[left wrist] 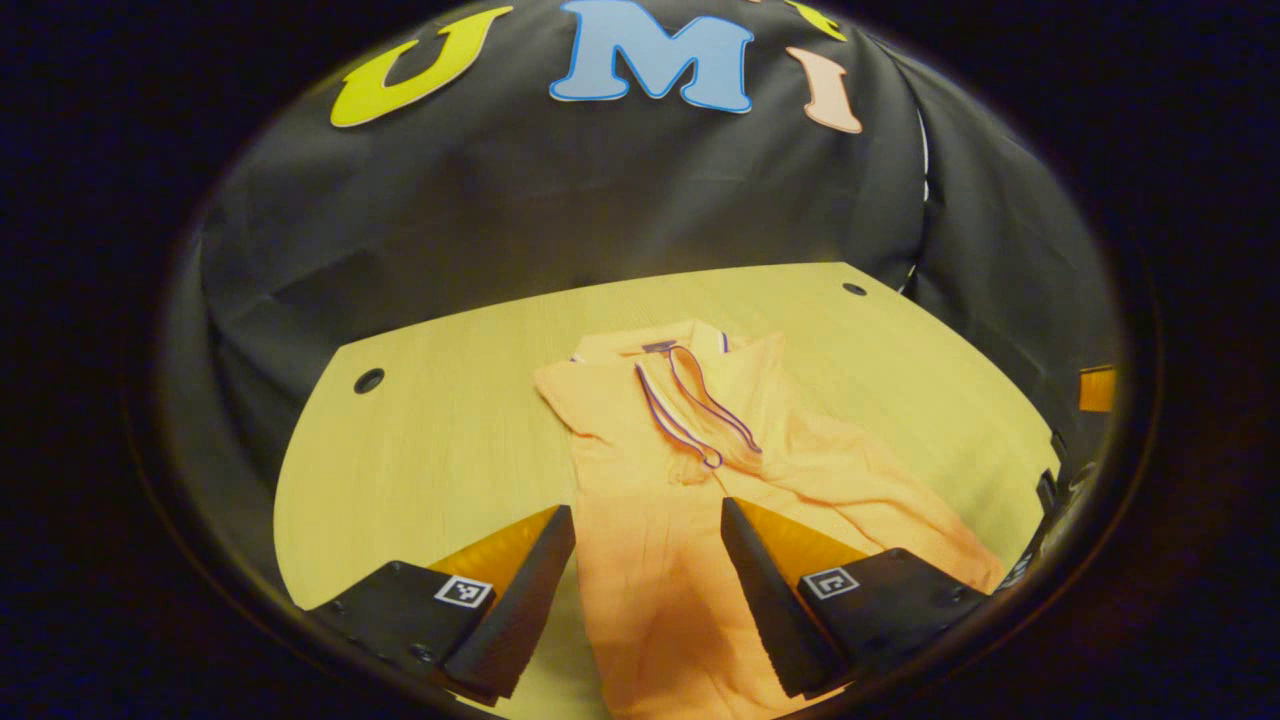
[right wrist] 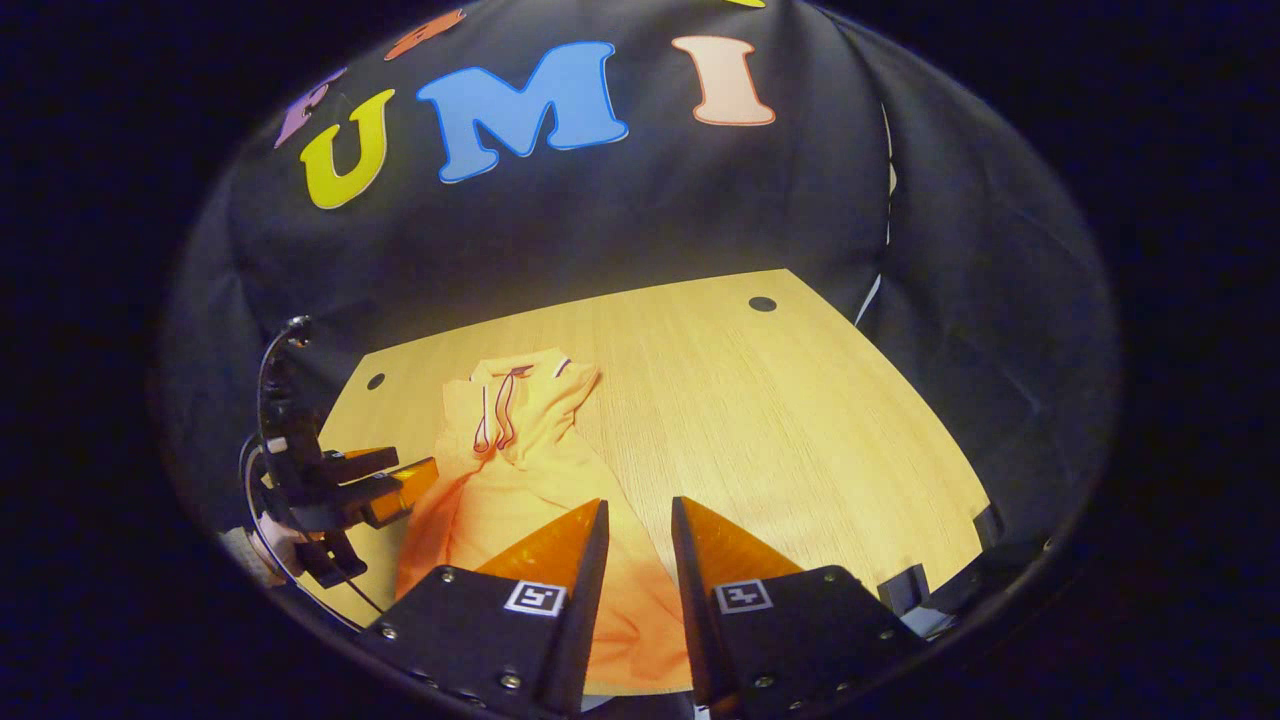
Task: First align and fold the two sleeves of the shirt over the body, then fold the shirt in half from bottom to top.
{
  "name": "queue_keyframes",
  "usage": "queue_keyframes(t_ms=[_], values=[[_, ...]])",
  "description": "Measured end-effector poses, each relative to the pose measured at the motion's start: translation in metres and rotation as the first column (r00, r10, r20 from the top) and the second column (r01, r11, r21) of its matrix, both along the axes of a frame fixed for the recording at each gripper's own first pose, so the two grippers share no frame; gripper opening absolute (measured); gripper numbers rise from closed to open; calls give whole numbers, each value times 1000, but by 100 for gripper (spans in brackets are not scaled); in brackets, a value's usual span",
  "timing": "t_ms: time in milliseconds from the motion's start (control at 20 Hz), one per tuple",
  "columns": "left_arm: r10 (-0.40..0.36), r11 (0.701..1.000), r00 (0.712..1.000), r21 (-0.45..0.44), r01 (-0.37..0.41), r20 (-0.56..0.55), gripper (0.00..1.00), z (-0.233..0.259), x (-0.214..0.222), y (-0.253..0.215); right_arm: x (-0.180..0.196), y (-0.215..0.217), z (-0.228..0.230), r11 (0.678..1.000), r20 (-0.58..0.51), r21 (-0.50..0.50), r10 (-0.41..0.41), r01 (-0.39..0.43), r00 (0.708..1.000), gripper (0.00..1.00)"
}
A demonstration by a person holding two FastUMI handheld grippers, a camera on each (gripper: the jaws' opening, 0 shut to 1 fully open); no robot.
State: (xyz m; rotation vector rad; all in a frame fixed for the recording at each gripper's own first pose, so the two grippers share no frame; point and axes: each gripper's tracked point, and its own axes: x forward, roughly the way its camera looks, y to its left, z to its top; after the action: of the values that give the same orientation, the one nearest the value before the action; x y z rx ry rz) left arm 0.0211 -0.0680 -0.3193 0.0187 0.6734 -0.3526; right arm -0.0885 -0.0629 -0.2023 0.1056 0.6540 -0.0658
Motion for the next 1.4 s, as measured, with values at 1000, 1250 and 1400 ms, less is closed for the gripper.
queue_keyframes(t_ms=[1000, 1250, 1400], values=[[91, 996, 914, 31, -86, -395, 94, -58, -224, 45, -73, 7, -146, 991, -462, 22, 130, -135, 877, 92], [112, 994, 873, 40, -106, -475, 95, -69, -248, 40, -100, 5, -166, 987, -562, 3, 133, -159, 816, 98], [122, 992, 860, 82, -93, -496, 95, -78, -251, 40, -109, 5, -176, 982, -605, -13, 144, -190, 783, 98]])
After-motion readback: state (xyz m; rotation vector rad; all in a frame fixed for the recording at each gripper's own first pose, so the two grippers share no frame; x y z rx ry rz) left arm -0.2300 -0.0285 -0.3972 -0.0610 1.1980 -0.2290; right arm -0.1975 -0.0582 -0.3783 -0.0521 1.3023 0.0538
